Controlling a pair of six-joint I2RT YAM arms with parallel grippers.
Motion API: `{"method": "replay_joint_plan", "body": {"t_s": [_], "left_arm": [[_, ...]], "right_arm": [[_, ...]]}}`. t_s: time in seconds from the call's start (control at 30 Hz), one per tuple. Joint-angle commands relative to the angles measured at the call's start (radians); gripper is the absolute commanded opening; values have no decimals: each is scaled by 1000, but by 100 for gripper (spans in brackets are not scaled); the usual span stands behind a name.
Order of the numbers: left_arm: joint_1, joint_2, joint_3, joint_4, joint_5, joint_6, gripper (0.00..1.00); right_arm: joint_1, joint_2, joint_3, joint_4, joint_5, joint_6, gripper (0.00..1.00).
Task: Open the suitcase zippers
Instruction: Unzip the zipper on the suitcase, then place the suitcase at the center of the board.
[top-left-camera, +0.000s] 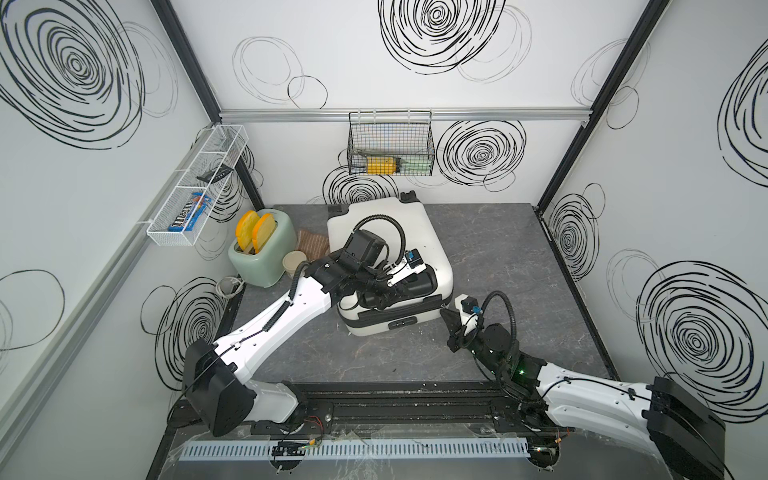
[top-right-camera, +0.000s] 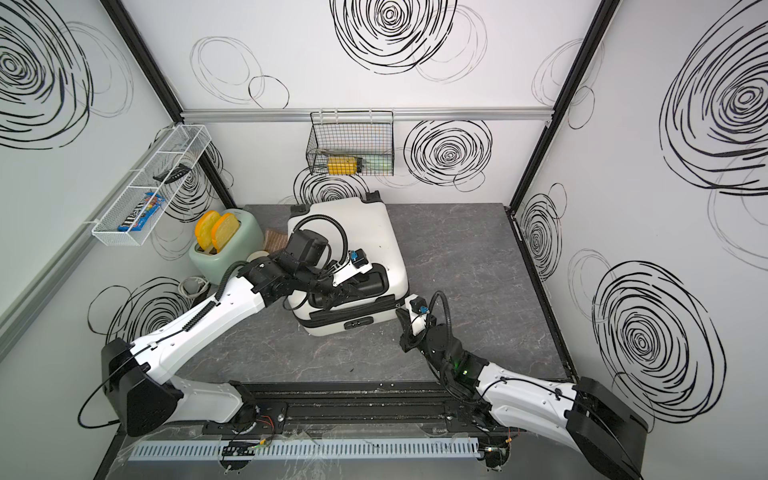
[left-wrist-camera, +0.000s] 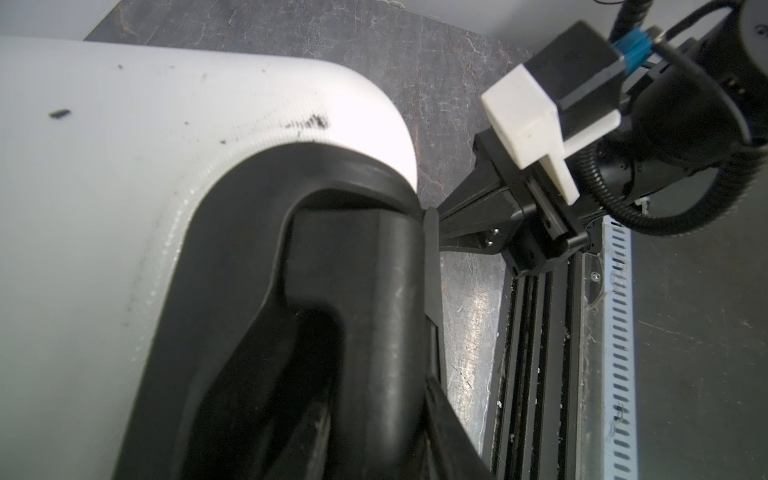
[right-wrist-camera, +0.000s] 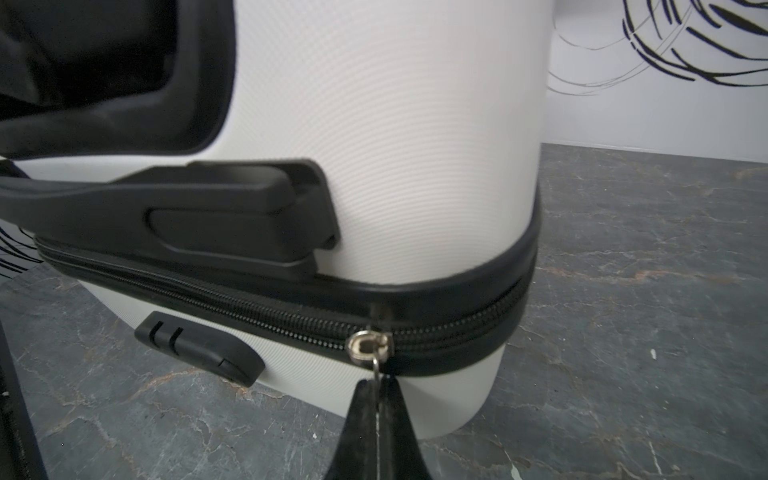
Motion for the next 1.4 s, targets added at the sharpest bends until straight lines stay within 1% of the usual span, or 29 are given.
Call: {"method": "replay_joint_plan", "body": {"t_s": [0.0,0.1,0.2,0.27,0.33,0.47,0.53,0.6,0.7,0.83,1.0,1.17,1.2,1.27,1.3,1.37], "left_arm": [[-2,-71,34,218,79,-2,16],[4,-75,36,208,72,4,16],[13,-77,40,192,63,18,16],[21,-80,41,181,63,26,16],[27,-83,41,170,65,36,16],[25,-96,25,134,96,88,16],[21,-101,18,95,109,131,16],[11,-101,17,31,125,203,16],[-23,-109,11,-55,131,310,18],[-60,-134,-20,-80,159,366,19],[-119,-140,-36,-149,143,450,20],[-165,-164,-86,-151,133,480,21],[-172,-167,-97,-145,134,477,23],[-173,-177,-123,-106,108,430,35],[-171,-184,-138,-76,78,394,38],[-156,-194,-160,-40,51,350,45]], "right_arm": [[-5,-29,48,-76,79,40,0],[-17,-62,46,-118,107,60,0],[-54,-106,43,-150,90,64,0],[-100,-132,44,-177,42,57,0],[-163,-156,44,-210,-45,49,0],[-260,-194,37,-251,-164,15,0],[-308,-208,42,-257,-229,-18,0],[-356,-207,53,-262,-292,-47,0],[-422,-180,76,-267,-386,-82,0],[-486,-107,125,-284,-486,-123,0],[-541,-17,162,-243,-559,-140,0],[-568,77,197,-174,-589,-150,0],[-569,97,204,-162,-591,-155,0],[-569,127,230,-178,-614,-179,0],[-568,140,250,-209,-640,-203,0],[-557,152,259,-228,-641,-202,0]]}}
